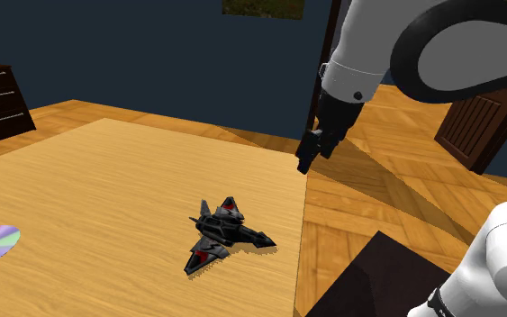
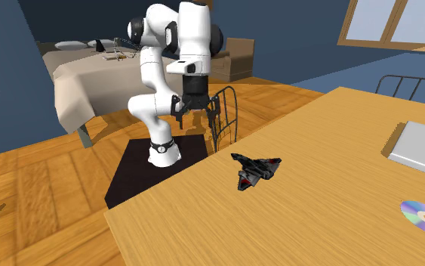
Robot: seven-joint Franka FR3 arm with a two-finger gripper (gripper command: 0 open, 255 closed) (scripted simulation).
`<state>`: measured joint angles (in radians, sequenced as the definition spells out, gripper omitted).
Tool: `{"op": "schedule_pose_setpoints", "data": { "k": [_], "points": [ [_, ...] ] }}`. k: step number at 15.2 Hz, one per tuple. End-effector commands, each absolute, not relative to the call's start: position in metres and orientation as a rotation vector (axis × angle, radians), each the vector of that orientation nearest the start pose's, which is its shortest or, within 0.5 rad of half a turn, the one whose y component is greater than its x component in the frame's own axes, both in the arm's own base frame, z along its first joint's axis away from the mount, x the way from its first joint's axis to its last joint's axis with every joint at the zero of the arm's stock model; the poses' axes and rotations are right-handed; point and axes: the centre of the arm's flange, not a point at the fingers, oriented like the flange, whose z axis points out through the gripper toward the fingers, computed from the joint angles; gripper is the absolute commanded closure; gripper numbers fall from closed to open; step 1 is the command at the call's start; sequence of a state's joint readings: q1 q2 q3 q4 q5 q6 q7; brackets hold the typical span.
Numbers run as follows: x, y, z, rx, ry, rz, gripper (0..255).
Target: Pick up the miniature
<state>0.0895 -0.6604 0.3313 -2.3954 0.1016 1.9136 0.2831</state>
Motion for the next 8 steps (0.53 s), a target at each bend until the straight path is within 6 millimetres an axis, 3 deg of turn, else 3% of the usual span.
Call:
{"op": "schedule_pose_setpoints", "data": {
  "k": [1, 8],
  "points": [
    [0.334, 0.201, 0.532, -3.178, -0.113, -0.281, 0],
    [0.333, 0.280, 0.483, -3.183, -0.179, -0.270, 0]
  ]
}}
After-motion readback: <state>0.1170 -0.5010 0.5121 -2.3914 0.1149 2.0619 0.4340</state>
